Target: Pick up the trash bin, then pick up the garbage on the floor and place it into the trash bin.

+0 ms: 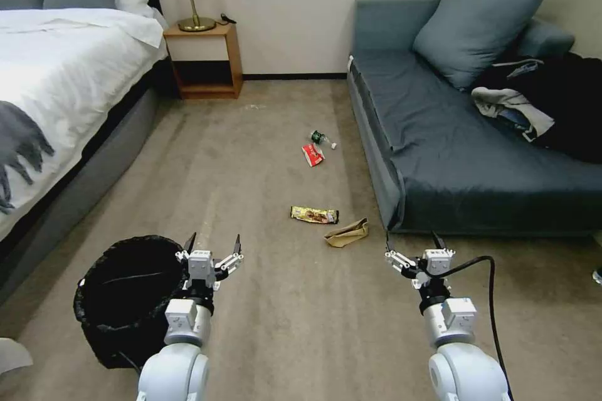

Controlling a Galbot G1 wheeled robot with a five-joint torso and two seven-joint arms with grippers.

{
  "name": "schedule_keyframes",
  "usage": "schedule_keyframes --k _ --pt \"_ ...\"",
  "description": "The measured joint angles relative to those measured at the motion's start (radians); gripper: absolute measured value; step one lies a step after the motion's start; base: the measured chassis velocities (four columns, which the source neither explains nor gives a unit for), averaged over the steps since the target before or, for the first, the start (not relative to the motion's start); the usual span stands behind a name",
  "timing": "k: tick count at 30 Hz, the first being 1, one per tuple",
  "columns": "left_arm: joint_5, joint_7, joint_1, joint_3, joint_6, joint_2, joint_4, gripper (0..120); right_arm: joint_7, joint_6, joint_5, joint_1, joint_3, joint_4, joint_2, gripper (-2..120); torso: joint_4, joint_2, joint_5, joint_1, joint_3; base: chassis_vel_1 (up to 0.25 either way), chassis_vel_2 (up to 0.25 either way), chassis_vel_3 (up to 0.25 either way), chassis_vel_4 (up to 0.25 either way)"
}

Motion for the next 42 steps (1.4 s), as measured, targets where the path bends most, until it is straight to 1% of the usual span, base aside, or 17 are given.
schedule_keyframes --k 27,30,31,32,34,35,36,38,39,40,41,42 --pt "0.000 0.000 0.000 0.000 0.000 0.000 0.000 100 0.000 0.000 0.000 0.000 0.000 0.000 0.000 100 0.0000 0.000 0.0000 0.000 0.000 0.000 0.000 0.000 0.000" --pt "-0.015 0.000 0.001 -0.012 -0.012 0.000 0.000 100 0.001 0.002 0.000 0.000 -0.001 -0.001 0.000 100 -0.0001 0.000 -0.0002 0.000 0.000 0.000 0.000 0.000 0.000" --pt "-0.027 0.000 0.002 -0.023 -0.025 0.000 0.002 100 0.003 0.005 -0.001 0.000 -0.002 -0.002 0.000 100 -0.0001 0.000 -0.0003 0.000 0.000 0.000 0.000 0.000 0.000" --pt "-0.071 -0.002 0.006 -0.065 -0.071 0.000 0.014 100 0.020 0.034 -0.006 -0.004 -0.013 -0.013 0.002 100 -0.0001 0.000 -0.0003 0.000 0.000 0.000 0.000 0.000 0.000" --pt "-0.139 -0.005 0.013 -0.126 -0.140 0.001 0.030 100 0.053 0.092 -0.018 -0.012 -0.038 -0.036 0.009 100 0.0001 0.000 0.0000 0.000 0.000 0.000 0.000 0.000 0.000" --pt "-0.139 -0.005 0.013 -0.126 -0.140 0.001 0.030 100 0.053 0.092 -0.018 -0.012 -0.038 -0.036 0.009 100 0.0001 0.000 0.0000 0.000 0.000 0.000 0.000 0.000 0.000" --pt "-0.166 -0.007 0.015 -0.150 -0.168 0.002 0.036 100 0.069 0.120 -0.024 -0.016 -0.049 -0.046 0.012 100 0.0002 0.000 -0.0001 0.000 0.000 0.000 0.000 0.000 0.000" --pt "-0.272 -0.011 0.025 -0.245 -0.277 0.004 0.061 100 0.126 0.218 -0.043 -0.030 -0.089 -0.084 0.022 100 0.0001 0.000 -0.0001 0.000 0.000 0.000 0.000 0.000 0.000" --pt "-0.272 -0.011 0.025 -0.245 -0.277 0.004 0.061 100 0.126 0.218 -0.043 -0.030 -0.089 -0.084 0.022 100 0.0001 0.000 -0.0001 0.000 0.000 0.000 0.000 0.000 0.000" --pt "-0.293 -0.006 0.034 -0.263 -0.298 0.010 0.057 100 0.142 0.246 -0.049 -0.034 -0.100 -0.095 0.025 100 0.0003 0.000 -0.0003 0.000 0.000 0.000 0.000 0.000 0.000" --pt "-0.304 0.003 0.043 -0.271 -0.311 0.016 0.048 100 0.159 0.274 -0.055 -0.038 -0.111 -0.106 0.028 100 0.0005 0.000 -0.0003 0.000 0.000 0.000 0.000 0.000 0.000" --pt "-0.311 0.016 0.048 -0.276 -0.321 0.022 0.037 100 0.187 0.324 -0.065 -0.045 -0.132 -0.125 0.033 100 0.0003 0.000 0.0003 0.000 0.000 0.000 0.000 0.000 0.000"
